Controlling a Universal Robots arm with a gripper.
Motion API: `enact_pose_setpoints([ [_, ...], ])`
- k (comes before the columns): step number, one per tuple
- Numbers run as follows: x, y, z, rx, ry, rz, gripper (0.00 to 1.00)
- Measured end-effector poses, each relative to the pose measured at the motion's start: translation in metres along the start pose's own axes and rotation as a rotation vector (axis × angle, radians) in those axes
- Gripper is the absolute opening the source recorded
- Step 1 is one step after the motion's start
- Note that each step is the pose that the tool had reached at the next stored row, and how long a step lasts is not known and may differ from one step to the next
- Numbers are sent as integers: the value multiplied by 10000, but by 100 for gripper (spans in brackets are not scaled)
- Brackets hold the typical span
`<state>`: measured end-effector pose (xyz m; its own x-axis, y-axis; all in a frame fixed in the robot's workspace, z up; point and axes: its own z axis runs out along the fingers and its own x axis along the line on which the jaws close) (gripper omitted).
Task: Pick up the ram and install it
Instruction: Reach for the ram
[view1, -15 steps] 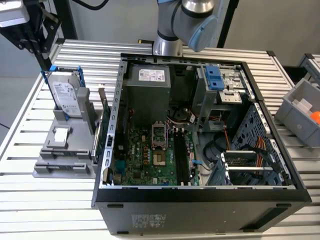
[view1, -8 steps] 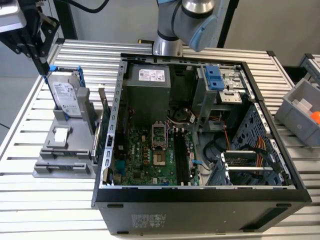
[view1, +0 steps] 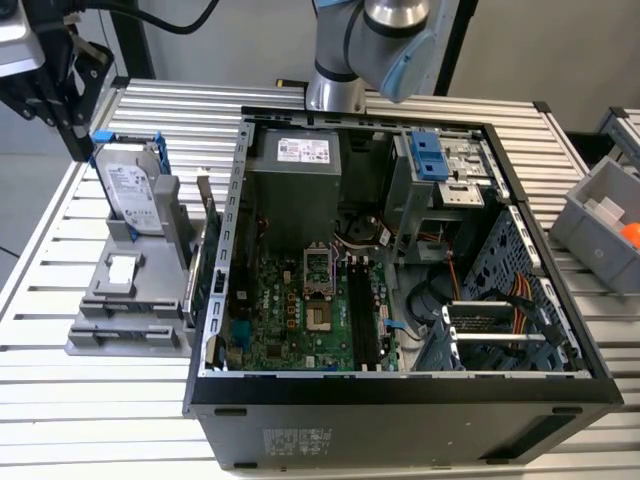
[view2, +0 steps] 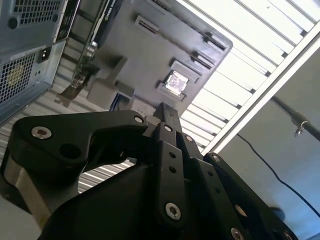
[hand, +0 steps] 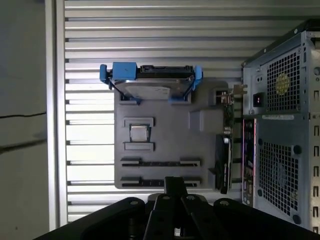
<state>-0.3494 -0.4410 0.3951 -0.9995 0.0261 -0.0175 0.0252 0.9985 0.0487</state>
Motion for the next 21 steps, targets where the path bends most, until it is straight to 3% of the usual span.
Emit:
enact_pose_setpoints([
  [21,-9,-369,-18,-5,17,-329,0],
])
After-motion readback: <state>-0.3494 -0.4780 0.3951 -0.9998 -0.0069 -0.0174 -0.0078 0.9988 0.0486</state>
